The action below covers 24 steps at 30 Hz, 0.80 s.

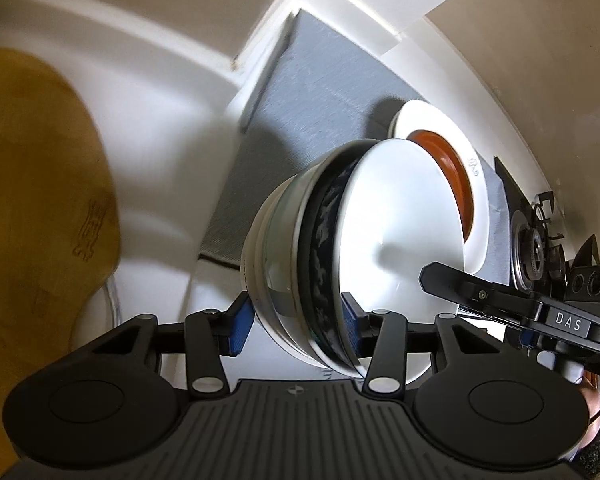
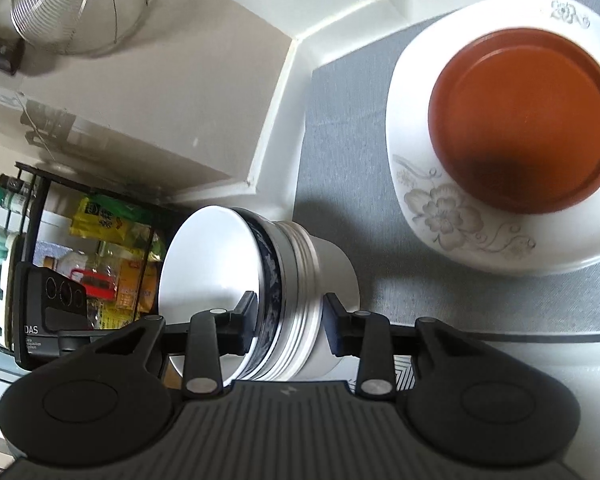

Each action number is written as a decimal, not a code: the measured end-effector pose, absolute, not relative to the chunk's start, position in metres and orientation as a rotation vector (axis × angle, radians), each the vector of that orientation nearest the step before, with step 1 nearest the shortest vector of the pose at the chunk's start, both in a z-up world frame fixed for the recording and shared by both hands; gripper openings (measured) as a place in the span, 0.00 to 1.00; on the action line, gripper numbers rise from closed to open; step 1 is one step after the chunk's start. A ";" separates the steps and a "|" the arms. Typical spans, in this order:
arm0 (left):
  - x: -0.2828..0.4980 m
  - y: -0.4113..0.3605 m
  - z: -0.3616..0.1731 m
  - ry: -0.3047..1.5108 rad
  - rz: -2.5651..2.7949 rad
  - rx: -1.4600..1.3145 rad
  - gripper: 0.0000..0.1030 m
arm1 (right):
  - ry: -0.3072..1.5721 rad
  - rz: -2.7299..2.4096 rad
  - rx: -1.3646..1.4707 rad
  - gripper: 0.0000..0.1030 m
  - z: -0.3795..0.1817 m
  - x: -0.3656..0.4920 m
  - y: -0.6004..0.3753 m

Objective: Organize plates and bowls
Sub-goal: 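Carry the nested bowl stack with both grippers toward the plate stack, then lower the bowl stack with both grippers onto the brown-orange plate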

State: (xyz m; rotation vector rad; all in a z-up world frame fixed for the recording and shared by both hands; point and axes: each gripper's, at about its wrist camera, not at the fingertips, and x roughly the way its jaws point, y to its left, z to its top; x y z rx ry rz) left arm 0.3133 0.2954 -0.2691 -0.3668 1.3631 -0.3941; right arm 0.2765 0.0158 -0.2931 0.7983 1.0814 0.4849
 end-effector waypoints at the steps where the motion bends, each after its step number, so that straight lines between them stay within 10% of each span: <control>1: 0.315 0.293 -0.266 1.360 -0.396 -0.365 0.47 | 1.075 0.482 0.799 0.38 -0.291 0.277 0.013; 24: 0.376 0.167 -0.187 1.245 -0.541 -0.211 0.48 | 0.842 0.350 0.812 0.38 -0.220 0.288 -0.103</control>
